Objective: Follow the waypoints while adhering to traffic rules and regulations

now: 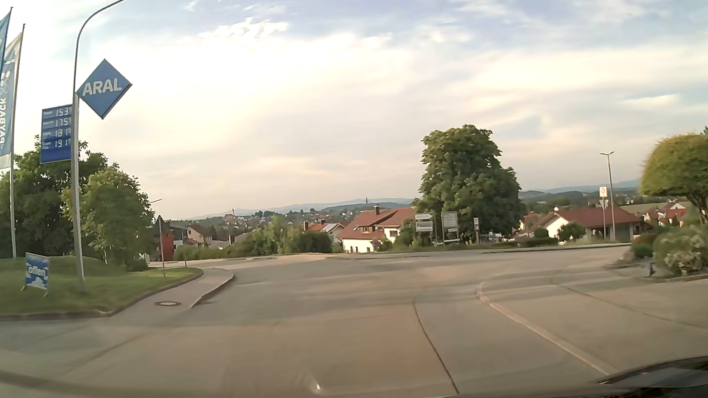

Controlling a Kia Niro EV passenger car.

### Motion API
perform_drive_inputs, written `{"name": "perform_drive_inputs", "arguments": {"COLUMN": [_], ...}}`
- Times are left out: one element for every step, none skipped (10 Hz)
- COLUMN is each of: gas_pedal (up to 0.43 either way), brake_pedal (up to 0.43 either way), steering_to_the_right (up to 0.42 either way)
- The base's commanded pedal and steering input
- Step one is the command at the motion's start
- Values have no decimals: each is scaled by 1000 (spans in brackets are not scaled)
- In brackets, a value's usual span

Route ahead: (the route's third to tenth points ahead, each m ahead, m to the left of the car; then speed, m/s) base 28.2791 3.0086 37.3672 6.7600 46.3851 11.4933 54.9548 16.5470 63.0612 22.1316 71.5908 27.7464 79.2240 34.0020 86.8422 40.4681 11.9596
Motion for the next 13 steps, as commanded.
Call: {"name": "perform_drive_inputs", "arguments": {"gas_pedal": [28,28,28,28,28,28,28,28,28,28,28,28,28], "brake_pedal": [0,0,0,0,0,0,0,0,0,0,0,0,0], "steering_to_the_right": [-17,-20,-25,-29,-32,-36,-41,-44,-47,-50,-53,-56,-59]}}
